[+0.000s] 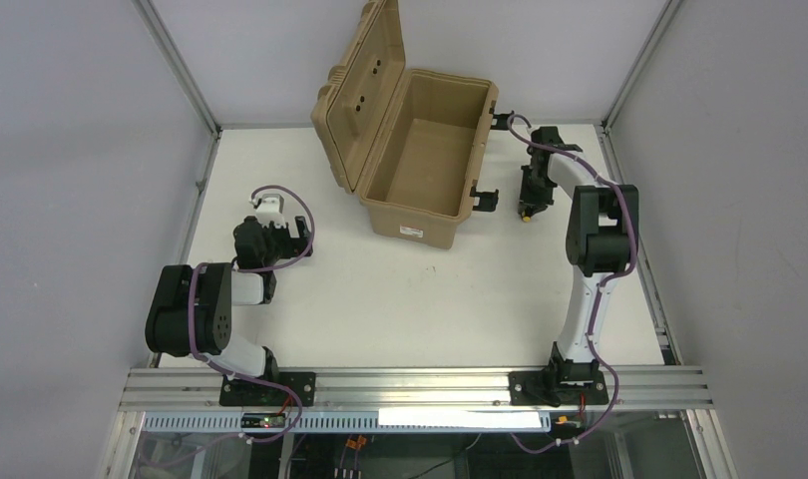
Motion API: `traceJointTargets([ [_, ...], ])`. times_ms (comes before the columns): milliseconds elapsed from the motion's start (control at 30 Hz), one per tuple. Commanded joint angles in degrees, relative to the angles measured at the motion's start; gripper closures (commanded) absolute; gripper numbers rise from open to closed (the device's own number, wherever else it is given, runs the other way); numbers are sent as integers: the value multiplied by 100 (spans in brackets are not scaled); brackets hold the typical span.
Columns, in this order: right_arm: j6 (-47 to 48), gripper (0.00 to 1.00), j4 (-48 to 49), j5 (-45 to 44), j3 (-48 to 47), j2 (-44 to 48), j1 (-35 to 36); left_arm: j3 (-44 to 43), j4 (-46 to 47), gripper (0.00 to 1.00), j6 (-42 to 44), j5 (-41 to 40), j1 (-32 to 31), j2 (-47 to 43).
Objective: Put the screwdriver in the bin
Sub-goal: Pick up the screwdriver from the center of the board.
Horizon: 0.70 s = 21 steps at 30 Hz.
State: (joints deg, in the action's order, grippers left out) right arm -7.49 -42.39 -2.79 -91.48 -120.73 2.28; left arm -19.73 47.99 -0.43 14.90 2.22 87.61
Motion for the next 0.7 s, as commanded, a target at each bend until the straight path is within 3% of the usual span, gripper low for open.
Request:
traceJointTargets([
  [0, 12, 86, 60, -44, -178, -70, -9, -49, 174, 1, 60, -39, -24, -113],
  [367, -79, 98, -288, -218, -258, 1032, 0, -49, 176, 1, 60, -38, -26, -114],
  [667, -27, 96, -1040, -499, -1040, 1871, 9, -49, 176, 1, 56, -39, -24, -113],
])
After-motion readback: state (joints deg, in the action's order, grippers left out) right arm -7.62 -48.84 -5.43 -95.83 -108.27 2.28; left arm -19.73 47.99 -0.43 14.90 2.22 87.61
